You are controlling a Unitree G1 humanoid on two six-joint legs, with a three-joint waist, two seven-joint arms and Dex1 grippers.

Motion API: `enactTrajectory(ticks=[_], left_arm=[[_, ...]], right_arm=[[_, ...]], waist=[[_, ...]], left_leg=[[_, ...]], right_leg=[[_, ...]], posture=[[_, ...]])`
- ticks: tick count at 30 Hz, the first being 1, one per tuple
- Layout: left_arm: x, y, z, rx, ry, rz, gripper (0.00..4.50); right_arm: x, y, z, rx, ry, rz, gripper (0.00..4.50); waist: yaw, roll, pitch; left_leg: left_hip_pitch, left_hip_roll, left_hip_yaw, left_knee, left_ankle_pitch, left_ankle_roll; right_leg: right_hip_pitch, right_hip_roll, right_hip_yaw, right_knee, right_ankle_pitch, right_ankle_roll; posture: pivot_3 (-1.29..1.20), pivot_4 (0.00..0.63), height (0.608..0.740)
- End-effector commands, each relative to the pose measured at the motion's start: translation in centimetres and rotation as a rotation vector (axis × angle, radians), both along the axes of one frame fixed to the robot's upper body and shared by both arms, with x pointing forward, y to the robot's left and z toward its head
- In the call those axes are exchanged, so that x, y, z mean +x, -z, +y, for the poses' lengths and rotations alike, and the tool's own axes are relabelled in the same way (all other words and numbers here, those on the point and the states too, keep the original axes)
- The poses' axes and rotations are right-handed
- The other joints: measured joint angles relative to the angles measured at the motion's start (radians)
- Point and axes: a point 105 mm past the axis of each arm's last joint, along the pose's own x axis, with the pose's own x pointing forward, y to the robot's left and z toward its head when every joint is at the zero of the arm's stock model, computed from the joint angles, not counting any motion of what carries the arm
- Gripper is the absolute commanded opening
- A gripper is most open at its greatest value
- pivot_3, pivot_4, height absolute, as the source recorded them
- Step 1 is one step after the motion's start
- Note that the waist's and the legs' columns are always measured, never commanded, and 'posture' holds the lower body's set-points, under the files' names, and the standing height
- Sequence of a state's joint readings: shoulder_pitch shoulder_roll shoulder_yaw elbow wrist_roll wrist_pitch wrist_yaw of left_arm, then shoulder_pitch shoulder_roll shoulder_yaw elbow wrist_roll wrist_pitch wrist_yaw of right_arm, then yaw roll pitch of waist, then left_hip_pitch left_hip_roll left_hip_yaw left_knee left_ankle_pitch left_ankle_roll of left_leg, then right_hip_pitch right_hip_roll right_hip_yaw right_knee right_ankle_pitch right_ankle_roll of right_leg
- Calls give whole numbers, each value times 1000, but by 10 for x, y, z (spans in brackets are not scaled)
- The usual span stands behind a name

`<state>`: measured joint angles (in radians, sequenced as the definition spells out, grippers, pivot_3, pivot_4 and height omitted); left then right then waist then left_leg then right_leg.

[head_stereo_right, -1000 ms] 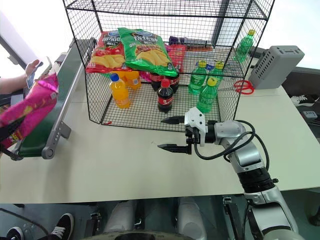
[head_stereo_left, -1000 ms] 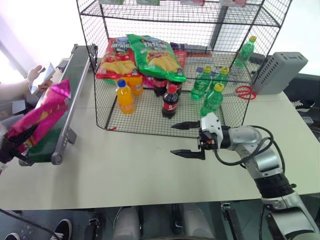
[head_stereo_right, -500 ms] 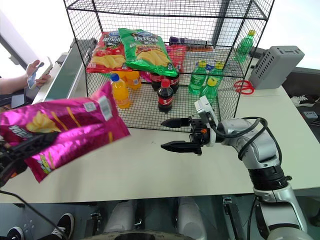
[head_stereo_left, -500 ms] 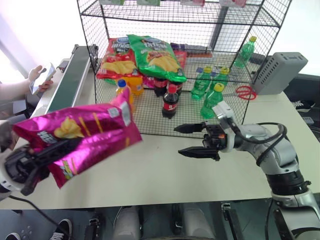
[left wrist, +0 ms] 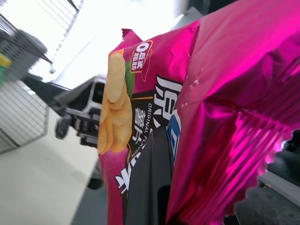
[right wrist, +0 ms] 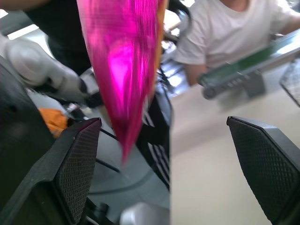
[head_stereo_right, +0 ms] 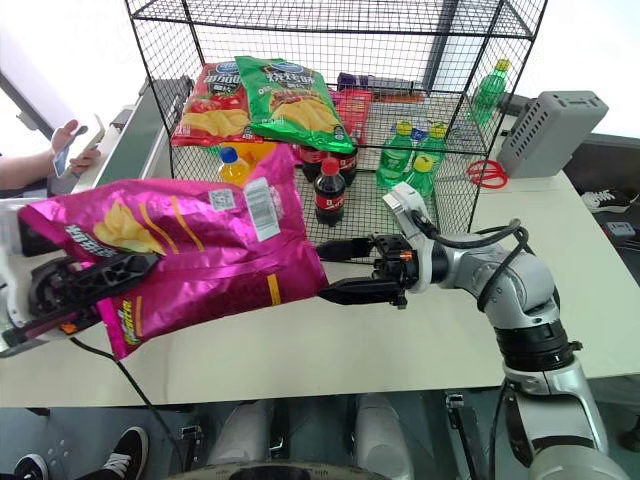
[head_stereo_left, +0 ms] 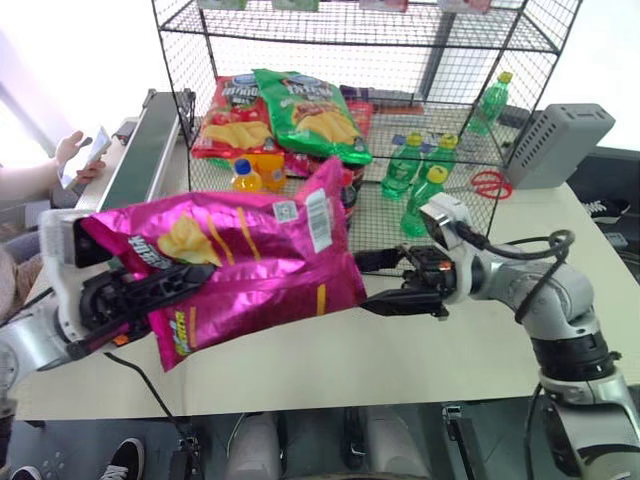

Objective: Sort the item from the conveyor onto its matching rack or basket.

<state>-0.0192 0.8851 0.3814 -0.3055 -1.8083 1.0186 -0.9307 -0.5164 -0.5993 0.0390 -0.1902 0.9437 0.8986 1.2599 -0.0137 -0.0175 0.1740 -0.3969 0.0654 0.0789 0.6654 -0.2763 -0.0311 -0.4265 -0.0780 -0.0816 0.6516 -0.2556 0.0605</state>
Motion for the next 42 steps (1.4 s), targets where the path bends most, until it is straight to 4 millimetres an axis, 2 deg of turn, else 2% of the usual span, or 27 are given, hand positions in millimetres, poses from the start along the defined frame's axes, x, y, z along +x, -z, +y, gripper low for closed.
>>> enactTrajectory(ticks=[1, 5, 10, 11, 13, 16, 18, 19, 20, 23, 26, 30, 31, 34, 39, 42], left_arm=[[4, 1, -7, -25, 32, -9, 35], [9, 8, -15, -2, 37, -29, 35], [17, 9, -14, -4, 5, -50, 35], [17, 9, -15, 3, 4, -56, 0], [18, 10, -15, 6, -5, -67, 0], [20, 10, -13, 9, -29, -84, 0], [21, 11, -13, 21, -47, -91, 0], [24, 11, -12, 25, -62, -83, 0], [23, 12, -11, 34, -50, -66, 0], [24, 16, -11, 81, -76, -78, 869], [26, 16, -8, 84, -107, -81, 2424], [30, 20, 0, 125, -179, -104, 4376], [31, 21, 2, 131, -198, -112, 4500], [38, 28, 4, 198, -287, -189, 4500], [49, 32, 4, 201, -323, -218, 4500], [55, 32, 2, 211, -314, -235, 4500]], right_arm=[[-14, -18, 7, 48, -90, -13, 4500], [-19, -19, 10, 41, -119, -1, 4500], [-23, -11, 13, -12, -132, 33, 4500], [-22, -10, 14, -17, -130, 34, 3954], [-22, -7, 14, -31, -124, 33, 3218], [-18, 0, 14, -60, -96, 24, 1731], [-16, 1, 13, -53, -82, 21, 557], [-14, 1, 12, -56, -72, 18, 237], [-12, 3, 11, -65, -60, 5, 164], [-9, 5, 7, -73, -27, -25, 162], [-3, 1, -4, -66, 46, -64, 162], [-3, -8, -33, -67, 180, -124, 162], [-6, -12, -40, -65, 206, -132, 162], [-6, -25, -61, -58, 319, -199, 162], [20, -58, -114, -61, 637, -470, 162], [31, -63, -135, -152, 756, -626, 162]], waist=[[2, 0, 0], [5, 0, 0], [3, 0, 0], [2, 0, 0], [1, 0, 0], [3, 0, 0], [3, 0, 0], [3, 0, 0], [3, 0, 0], [3, 0, 0], [3, 0, 0], [8, 0, 0], [10, 0, 0], [13, 0, 0], [17, 0, 0], [24, 0, 0]], left_leg=[[0, 0, 0, 0, 0, 0], [-1, -1, 0, 0, 0, 0], [-1, -1, 0, 0, 0, 0], [-1, -1, 0, 0, 0, 0], [-1, -1, 0, 0, 0, 0], [-1, -1, 0, 0, 0, 0], [-1, -1, 0, 0, 0, 0], [-1, -1, 0, 0, 0, 0], [-1, -1, 0, 0, 0, 0], [-1, -1, 0, 0, 0, 0], [-1, -1, 0, 0, 0, 0], [-2, -1, 0, 0, 0, 0], [-2, -1, 0, 0, 0, 0], [-2, -1, 0, 0, 0, 0], [-2, -1, 0, 0, 0, 0], [-2, -1, 0, 0, 0, 0]], right_leg=[[0, 0, 0, 0, 0, 0], [0, -1, 0, 0, 0, 0], [0, 0, 0, -1, 0, 0], [0, 0, 0, -1, 0, 0], [0, 0, 0, -1, 0, 0], [0, 0, 0, -1, 0, 0], [0, 0, 0, -1, 0, 0], [0, 0, 0, -1, 0, 0], [0, 0, 0, -1, 0, 0], [0, 0, 0, -1, 0, 0], [0, 0, 0, -1, 0, 0], [0, -1, 0, -2, 0, 0], [0, -1, 0, -2, 0, 0], [0, -1, 0, -3, 0, 0], [0, -1, 0, -3, 0, 0], [0, -1, 0, -4, 0, 0]], posture=[[0, 150, 740], [0, 150, 740], [0, 150, 740], [0, 150, 740], [0, 150, 740], [0, 150, 740], [0, 150, 740], [0, 150, 740], [0, 150, 740], [0, 150, 740], [0, 150, 740], [0, 150, 740], [0, 150, 740], [0, 150, 740], [0, 150, 740], [0, 150, 740]])
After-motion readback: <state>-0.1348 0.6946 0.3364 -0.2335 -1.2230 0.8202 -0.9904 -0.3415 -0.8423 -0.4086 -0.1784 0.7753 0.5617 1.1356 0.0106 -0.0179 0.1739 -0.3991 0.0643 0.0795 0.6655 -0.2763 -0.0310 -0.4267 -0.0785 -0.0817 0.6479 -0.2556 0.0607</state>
